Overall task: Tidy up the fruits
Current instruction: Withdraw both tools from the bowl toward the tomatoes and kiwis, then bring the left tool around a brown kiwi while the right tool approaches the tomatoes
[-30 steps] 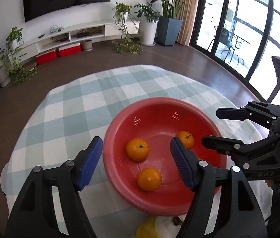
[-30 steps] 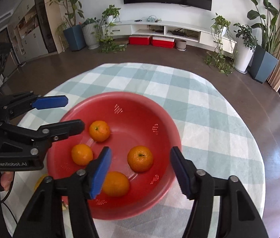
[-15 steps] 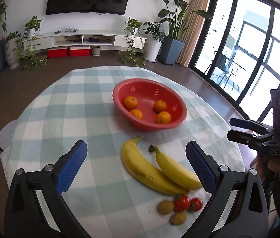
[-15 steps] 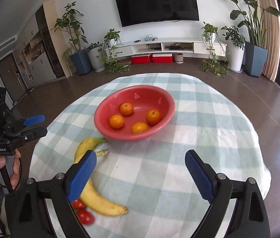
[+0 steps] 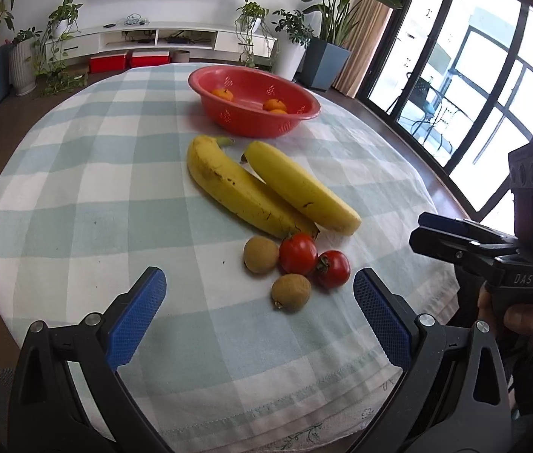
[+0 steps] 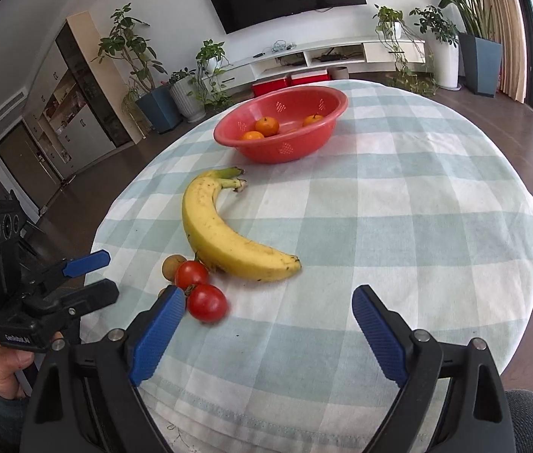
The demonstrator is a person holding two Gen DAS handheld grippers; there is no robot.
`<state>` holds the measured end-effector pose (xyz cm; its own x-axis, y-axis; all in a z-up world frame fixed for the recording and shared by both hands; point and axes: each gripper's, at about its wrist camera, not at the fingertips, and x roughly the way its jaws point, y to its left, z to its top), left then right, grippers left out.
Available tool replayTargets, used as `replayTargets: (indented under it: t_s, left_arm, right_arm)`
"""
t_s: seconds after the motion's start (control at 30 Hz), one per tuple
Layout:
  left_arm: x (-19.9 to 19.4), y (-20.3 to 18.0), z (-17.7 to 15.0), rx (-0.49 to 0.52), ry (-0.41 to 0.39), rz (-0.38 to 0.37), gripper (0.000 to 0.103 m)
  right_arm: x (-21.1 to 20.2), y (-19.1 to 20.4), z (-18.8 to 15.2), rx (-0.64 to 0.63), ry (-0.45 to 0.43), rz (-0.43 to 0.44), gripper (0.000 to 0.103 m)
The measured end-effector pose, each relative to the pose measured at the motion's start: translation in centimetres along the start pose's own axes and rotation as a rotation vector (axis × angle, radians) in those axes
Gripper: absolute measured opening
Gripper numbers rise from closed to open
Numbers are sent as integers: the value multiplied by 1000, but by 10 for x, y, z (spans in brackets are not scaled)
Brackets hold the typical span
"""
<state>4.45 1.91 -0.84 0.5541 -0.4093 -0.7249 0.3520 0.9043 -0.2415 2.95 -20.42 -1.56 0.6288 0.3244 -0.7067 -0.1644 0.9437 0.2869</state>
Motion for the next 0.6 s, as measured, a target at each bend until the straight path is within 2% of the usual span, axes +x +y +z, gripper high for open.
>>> replayTargets:
  t_s: [0.23, 0.5, 0.53, 0.57, 0.6]
  left_arm:
    - [-5, -6, 7, 83, -8, 36, 101]
    - [2, -16, 10, 175, 15, 11, 100]
    - [4, -18, 9, 191, 19, 4, 96]
    - [6, -21, 8, 203, 30, -3, 85]
    - [11, -22, 8, 208, 50, -13, 79]
  right_arm:
    - [4, 7, -6, -45, 14, -6, 86]
    - [7, 9, -8, -57, 30, 8, 75]
    - [8, 9, -8, -61, 33, 10, 73]
    - [9, 10, -8, -63, 41, 12, 68]
    - [11, 10, -8, -65, 51, 15, 65]
